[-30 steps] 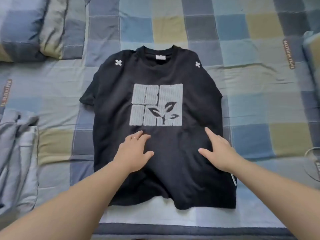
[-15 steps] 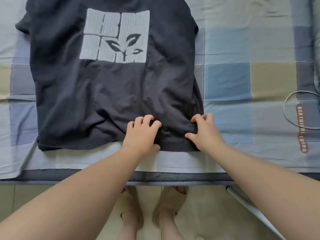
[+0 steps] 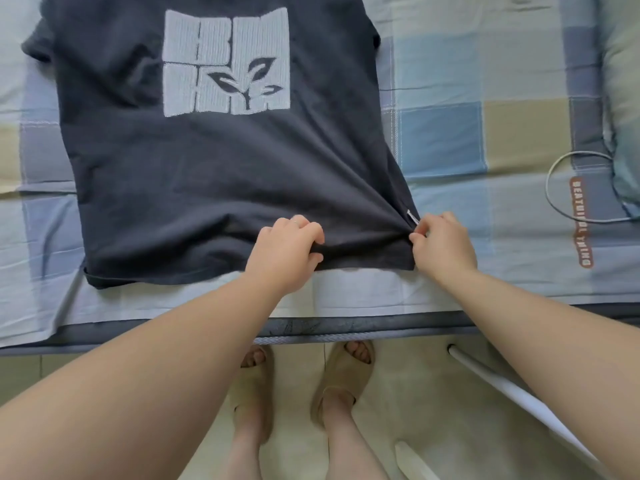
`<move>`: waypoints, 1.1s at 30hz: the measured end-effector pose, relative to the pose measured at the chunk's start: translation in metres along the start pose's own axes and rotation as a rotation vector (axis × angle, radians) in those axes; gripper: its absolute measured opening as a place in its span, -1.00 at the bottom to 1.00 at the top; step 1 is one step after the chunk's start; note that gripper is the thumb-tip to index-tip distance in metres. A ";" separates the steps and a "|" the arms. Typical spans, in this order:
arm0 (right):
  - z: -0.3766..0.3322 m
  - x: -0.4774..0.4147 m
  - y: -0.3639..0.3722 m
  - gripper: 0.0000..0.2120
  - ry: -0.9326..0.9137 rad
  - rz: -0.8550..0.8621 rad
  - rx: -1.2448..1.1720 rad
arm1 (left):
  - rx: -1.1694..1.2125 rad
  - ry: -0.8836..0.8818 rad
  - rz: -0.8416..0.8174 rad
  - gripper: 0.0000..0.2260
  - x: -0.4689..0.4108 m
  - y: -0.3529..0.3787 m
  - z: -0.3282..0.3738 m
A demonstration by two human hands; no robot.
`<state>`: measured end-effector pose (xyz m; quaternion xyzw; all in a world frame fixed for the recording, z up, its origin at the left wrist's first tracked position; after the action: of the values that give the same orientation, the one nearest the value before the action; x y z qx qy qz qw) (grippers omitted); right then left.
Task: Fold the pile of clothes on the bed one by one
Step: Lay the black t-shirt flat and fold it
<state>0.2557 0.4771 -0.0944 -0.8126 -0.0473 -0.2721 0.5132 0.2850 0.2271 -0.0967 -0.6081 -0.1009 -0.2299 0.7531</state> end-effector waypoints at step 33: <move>-0.292 0.138 0.181 -0.75 -0.412 -0.312 0.501 | -0.123 0.000 -0.140 -0.78 0.157 -0.040 -0.314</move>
<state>0.3223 0.1129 -0.0782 -0.6823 -0.3383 -0.1577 0.6287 0.3629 -0.1161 -0.0693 -0.6447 -0.1287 -0.2877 0.6965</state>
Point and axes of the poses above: each hand's wrist, its own x-axis away from the middle knuckle, its own y-axis out of the palm, z = x × y, the point moved 4 cm from there along -x, towards the middle knuckle, and after that the axes turned 8 degrees about -x, right-handed, at the moved point
